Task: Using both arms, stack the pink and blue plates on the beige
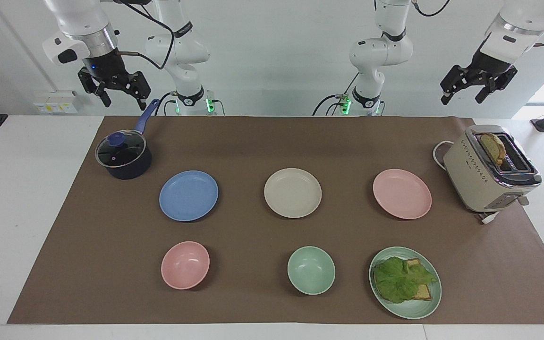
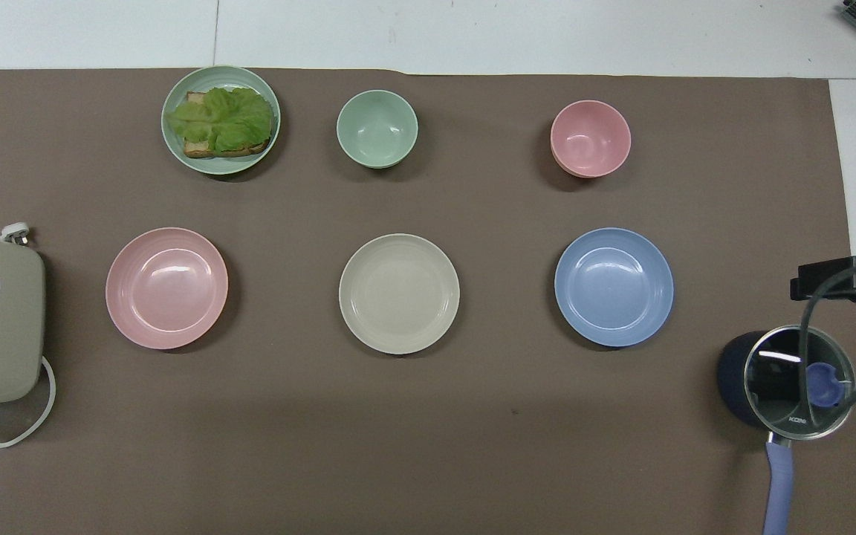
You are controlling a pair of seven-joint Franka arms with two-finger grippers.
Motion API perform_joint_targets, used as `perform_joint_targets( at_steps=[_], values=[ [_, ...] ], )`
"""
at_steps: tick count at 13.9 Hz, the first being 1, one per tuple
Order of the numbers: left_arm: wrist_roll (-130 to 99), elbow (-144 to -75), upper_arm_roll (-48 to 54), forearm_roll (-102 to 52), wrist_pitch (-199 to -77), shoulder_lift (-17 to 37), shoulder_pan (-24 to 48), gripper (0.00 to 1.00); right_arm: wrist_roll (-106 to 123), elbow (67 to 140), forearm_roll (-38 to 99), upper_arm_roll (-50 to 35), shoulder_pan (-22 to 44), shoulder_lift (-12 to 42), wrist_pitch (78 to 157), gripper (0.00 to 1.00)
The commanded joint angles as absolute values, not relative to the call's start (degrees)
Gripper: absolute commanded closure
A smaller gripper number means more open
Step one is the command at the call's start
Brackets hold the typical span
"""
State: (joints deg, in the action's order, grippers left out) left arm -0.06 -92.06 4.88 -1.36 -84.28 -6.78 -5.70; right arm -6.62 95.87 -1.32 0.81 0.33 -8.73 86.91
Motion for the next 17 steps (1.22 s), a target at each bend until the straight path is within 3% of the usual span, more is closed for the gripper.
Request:
perform_joint_targets(
  at_steps=[1,9,17],
  values=[
    [1.05,-98.33,5.36,-1.32,-90.59,-7.82,-8.17,0.0,-5.19,96.77,-1.14,0.7,-0.35,-9.58,87.01,0.0],
    [1.32,-113.72,5.36,-1.32,-108.44,-7.03,-9.75,0.0,-5.19,96.77,-1.14,0.7,-0.35,-9.58,87.01,0.0],
    [3.87,-119.35,5.36,0.26,-118.28,0.86,-10.46,0.0,-5.19,96.77,-1.14,0.62,-0.35,-9.58,86.84,0.0]
  ],
)
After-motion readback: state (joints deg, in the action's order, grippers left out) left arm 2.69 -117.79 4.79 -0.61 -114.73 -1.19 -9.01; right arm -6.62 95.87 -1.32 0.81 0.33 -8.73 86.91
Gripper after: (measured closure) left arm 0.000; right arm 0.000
